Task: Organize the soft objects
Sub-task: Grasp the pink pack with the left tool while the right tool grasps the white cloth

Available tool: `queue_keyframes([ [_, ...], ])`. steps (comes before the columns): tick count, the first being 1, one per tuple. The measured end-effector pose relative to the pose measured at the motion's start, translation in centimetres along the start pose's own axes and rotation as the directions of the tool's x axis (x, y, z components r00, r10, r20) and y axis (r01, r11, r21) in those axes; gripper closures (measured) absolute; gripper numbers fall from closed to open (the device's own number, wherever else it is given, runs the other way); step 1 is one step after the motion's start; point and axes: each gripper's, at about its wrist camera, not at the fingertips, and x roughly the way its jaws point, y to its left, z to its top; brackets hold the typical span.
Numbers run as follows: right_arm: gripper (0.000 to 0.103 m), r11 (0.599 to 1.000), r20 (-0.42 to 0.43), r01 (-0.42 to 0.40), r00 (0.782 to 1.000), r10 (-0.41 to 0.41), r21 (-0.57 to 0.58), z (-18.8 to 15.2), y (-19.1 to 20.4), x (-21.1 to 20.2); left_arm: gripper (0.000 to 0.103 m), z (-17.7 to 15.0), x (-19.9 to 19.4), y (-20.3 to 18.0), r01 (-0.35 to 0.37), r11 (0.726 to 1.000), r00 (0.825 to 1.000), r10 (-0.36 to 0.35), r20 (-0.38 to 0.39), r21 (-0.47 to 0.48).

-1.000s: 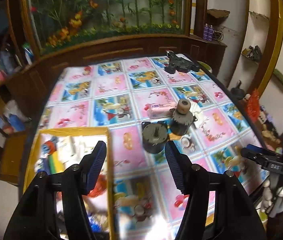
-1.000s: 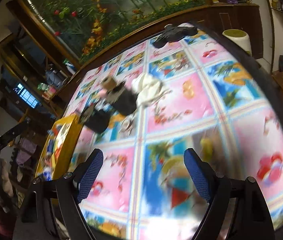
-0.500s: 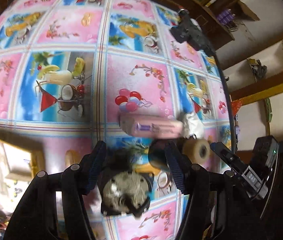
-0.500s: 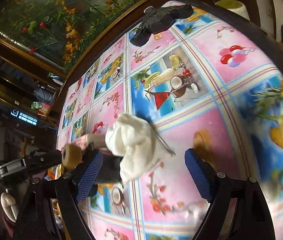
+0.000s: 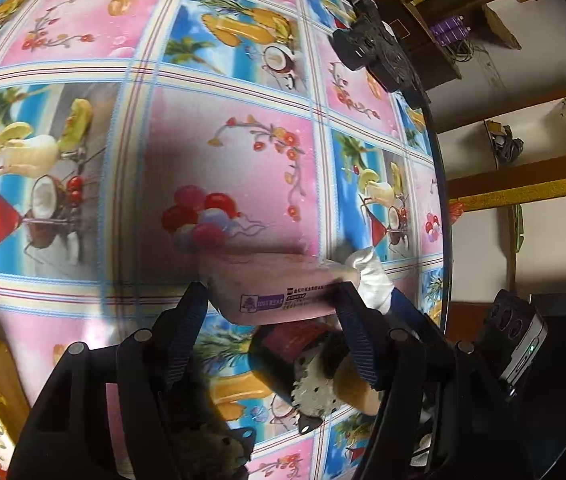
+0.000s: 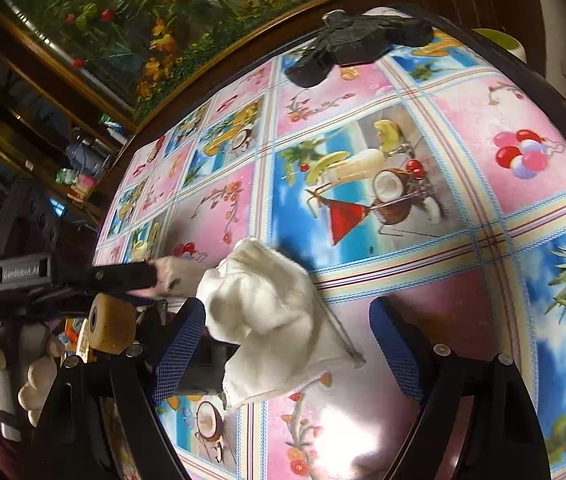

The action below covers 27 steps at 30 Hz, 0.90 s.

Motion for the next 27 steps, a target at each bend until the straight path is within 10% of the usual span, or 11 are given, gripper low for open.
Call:
queue_keyframes([
  [19,0.021,0.994,0.041,0.021,0.999,-0.017,-0.104,-1.2,1.5,0.8,0.023,2.2,3.0,-2.1,0.027,0.998,0.999,-0.03,-0.04,-0.064],
  [27,0.075,0.994,0.024,0.014,1.0,-0.012,-0.109,-1.5,1.5,0.7,0.04,1.7,1.6,-5.1,0.005,0.995,0.998,-0.011,0.065,0.104],
])
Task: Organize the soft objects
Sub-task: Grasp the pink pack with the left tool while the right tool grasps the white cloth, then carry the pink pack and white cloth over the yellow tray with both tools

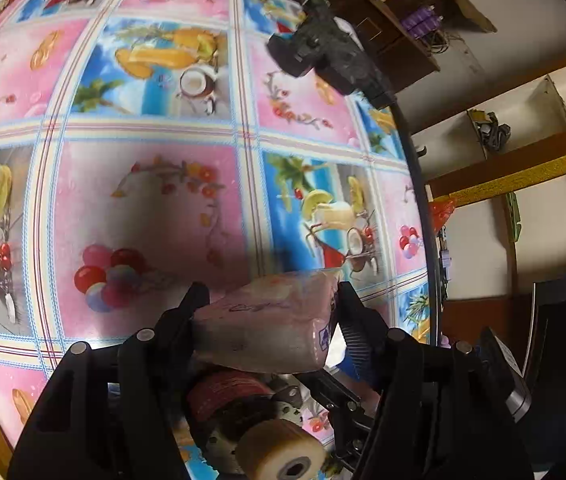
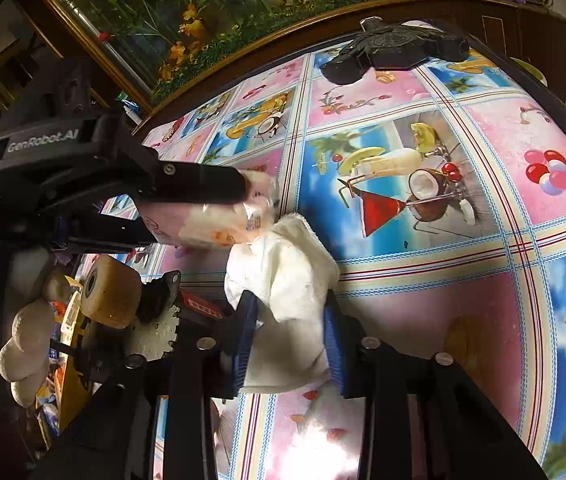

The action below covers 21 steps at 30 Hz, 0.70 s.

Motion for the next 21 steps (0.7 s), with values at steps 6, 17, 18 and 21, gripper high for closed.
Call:
queue_keyframes([
  [6,0.089,1.0,0.032,-0.015,0.999,0.015,0.014,-0.1,-0.4,-0.9,0.04,-0.4,-2.9,-0.2,-0.008,1.0,0.996,0.007,0.086,0.018],
  [17,0.09,1.0,0.096,0.011,0.995,-0.013,0.026,-0.1,-1.0,-2.8,0.04,-4.8,-8.6,0.1,0.029,0.999,0.986,-0.032,0.165,0.021],
  [18,0.09,1.0,0.1,0.016,0.995,-0.018,0.024,0.0,-0.9,-2.9,0.04,-5.5,-9.5,0.2,0.039,0.999,0.983,-0.042,0.177,0.022],
  [21,0.09,0.999,0.103,0.046,0.994,-0.047,0.017,-0.3,-0.4,-3.2,0.04,-7.7,-12.3,0.5,0.05,0.998,0.975,-0.055,0.215,0.027],
])
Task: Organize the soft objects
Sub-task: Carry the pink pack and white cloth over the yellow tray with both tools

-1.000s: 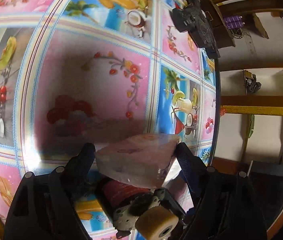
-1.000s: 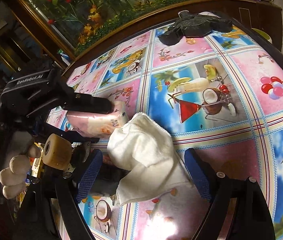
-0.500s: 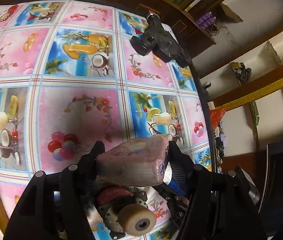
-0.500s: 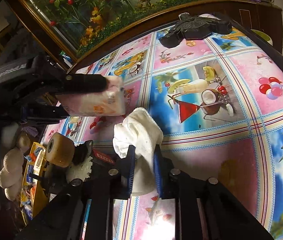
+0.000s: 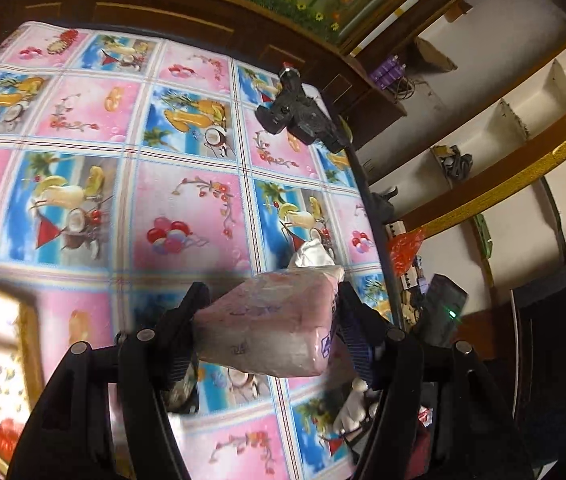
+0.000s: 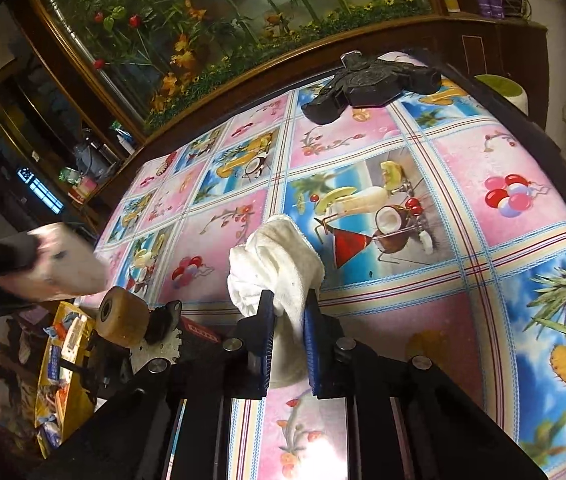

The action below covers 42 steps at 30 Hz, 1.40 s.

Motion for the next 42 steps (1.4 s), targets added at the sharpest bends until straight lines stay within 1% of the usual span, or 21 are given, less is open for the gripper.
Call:
queue_keyframes([
  [5,0.09,1.0,-0.005,-0.018,1.0,0.018,0.004,-1.3,1.5,-2.3,0.04,-2.8,-4.7,0.5,0.013,1.0,0.999,-0.014,0.052,0.009],
  [7,0.09,1.0,0.002,-0.015,1.0,0.015,-0.01,-1.7,2.3,-3.6,0.04,-4.0,-6.5,0.7,0.019,1.0,0.997,-0.02,0.075,0.009],
  [11,0.09,0.999,0.028,-0.023,0.999,0.024,-0.046,-2.8,4.0,-6.9,0.04,-6.3,-9.8,2.1,0.057,0.998,0.991,-0.056,0.123,-0.005],
  [14,0.09,0.996,0.036,-0.033,0.999,0.036,-0.077,-3.9,5.2,-8.9,0.04,-8.4,-12.1,3.2,0.064,0.998,0.985,-0.06,0.161,-0.017],
  [17,0.09,0.993,0.04,-0.049,0.998,0.054,-0.108,-5.2,6.5,-10.8,0.04,-10.7,-14.2,4.8,0.054,0.998,0.979,-0.045,0.2,-0.041],
  [21,0.09,0.987,0.042,-0.09,0.994,0.096,-0.132,-6.8,8.0,-12.8,0.04,-13.7,-16.9,7.4,0.071,0.993,0.967,-0.046,0.251,-0.094],
  [24,0.09,0.983,0.038,-0.115,0.992,0.122,-0.141,-7.9,8.9,-13.8,0.04,-15.6,-18.5,8.9,0.077,0.989,0.957,-0.039,0.286,-0.124],
  [30,0.09,0.972,0.028,-0.151,0.987,0.159,-0.181,-9.8,11.4,-15.0,0.04,-19.1,-20.8,11.8,0.116,0.975,0.938,-0.046,0.343,-0.187],
  [33,0.09,0.965,0.021,-0.172,0.983,0.18,-0.197,-10.9,12.9,-15.5,0.04,-20.7,-22.0,13.3,0.092,0.972,0.923,-0.001,0.385,-0.217],
  [36,0.09,0.958,0.015,-0.189,0.98,0.197,-0.216,-11.7,14.1,-15.7,0.04,-22.2,-23.3,15.0,0.053,0.964,0.903,0.064,0.424,-0.26],
  [39,0.09,0.949,-0.001,-0.217,0.975,0.223,-0.229,-12.5,15.4,-15.8,0.04,-23.3,-24.3,16.6,0.025,0.953,0.887,0.118,0.445,-0.303],
  [42,0.09,0.943,-0.019,-0.235,0.971,0.238,-0.236,-13.2,16.8,-15.2,0.04,-24.1,-24.8,17.9,-0.005,0.944,0.876,0.163,0.453,-0.33],
])
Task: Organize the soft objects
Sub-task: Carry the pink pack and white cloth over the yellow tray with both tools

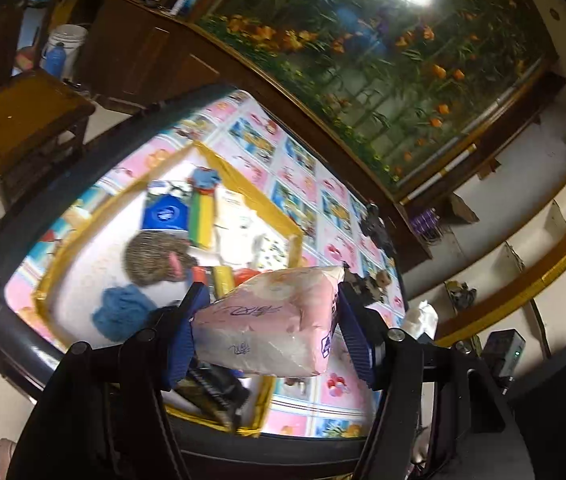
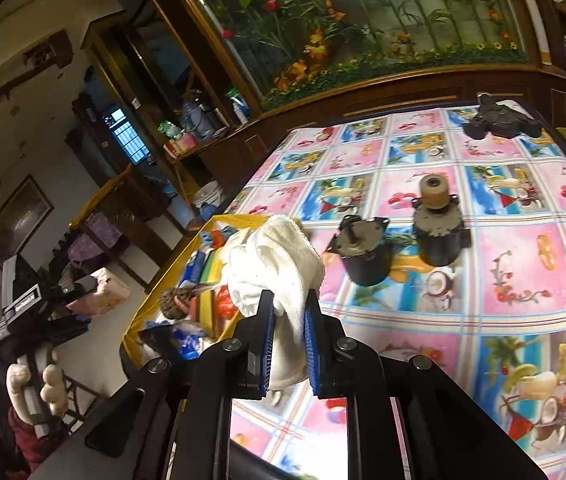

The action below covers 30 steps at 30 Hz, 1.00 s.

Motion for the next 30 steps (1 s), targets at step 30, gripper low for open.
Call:
queue_keyframes([
  [30,0.089,0.99,-0.235,-0.096,0.97,0.069,-0.106,2.4,12.6,18.6,0.039,1.4,6.0,7.0,-0.384,0.9,0.922,0.36,0.143,0.208],
])
